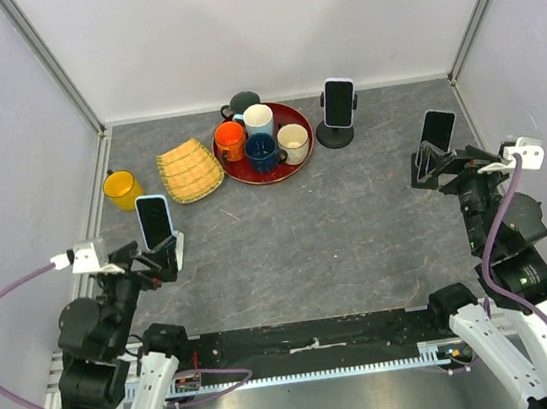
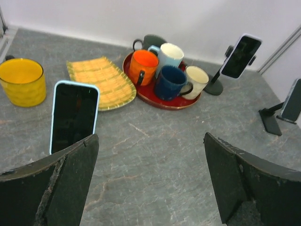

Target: Remove the phone from the phone stand

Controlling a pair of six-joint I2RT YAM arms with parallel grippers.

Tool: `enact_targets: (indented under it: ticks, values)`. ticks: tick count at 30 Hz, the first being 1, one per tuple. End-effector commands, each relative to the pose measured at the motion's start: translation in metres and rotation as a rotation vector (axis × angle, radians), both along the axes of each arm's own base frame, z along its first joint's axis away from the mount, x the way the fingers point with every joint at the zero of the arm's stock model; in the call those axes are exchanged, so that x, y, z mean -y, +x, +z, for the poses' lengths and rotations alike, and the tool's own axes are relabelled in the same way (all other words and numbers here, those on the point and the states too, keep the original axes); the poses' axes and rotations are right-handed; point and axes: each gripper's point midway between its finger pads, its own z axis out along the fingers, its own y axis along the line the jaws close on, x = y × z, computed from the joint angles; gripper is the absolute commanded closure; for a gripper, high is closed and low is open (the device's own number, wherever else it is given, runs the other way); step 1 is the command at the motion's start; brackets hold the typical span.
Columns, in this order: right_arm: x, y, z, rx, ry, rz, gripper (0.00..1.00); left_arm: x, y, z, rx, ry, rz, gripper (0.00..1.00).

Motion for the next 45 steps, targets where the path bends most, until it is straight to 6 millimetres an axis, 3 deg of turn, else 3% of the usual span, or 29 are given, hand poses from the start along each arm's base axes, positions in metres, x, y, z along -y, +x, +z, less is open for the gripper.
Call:
enact_targets:
  ticks: [1, 7, 11, 16, 23, 29, 37, 45]
  values:
    - [-0.007, 0.010, 0.001, 0.018, -0.003, 0.027, 0.02, 0.005, 0.017, -0.011, -0.125, -0.018, 0.007, 0.00]
    - [-0.024, 0.031, -0.011, -0.027, -0.088, 0.096, 0.02, 0.002, 0.049, -0.043, -0.346, -0.012, 0.086, 0.00]
    - [-0.038, 0.045, -0.032, -0.090, -0.155, 0.161, 0.02, -0.008, 0.067, -0.058, -0.441, 0.079, 0.147, 0.01]
    - [-0.057, 0.045, -0.047, -0.089, -0.202, 0.221, 0.02, -0.017, 0.094, -0.083, -0.553, 0.173, 0.208, 0.03]
    - [-0.093, 0.031, -0.075, -0.096, -0.257, 0.329, 0.02, -0.032, 0.131, -0.098, -0.583, 0.225, 0.232, 0.00]
    - [-0.088, 0.023, -0.089, -0.076, -0.217, 0.314, 0.02, -0.053, 0.153, -0.104, -0.581, 0.300, 0.239, 0.00]
    - [-0.083, 0.020, -0.080, -0.027, -0.253, 0.280, 0.02, -0.051, 0.170, -0.120, -0.537, 0.452, 0.106, 0.00]
    - [-0.081, 0.015, -0.081, -0.004, -0.295, 0.265, 0.02, -0.076, 0.176, -0.128, -0.554, 0.451, 0.159, 0.00]
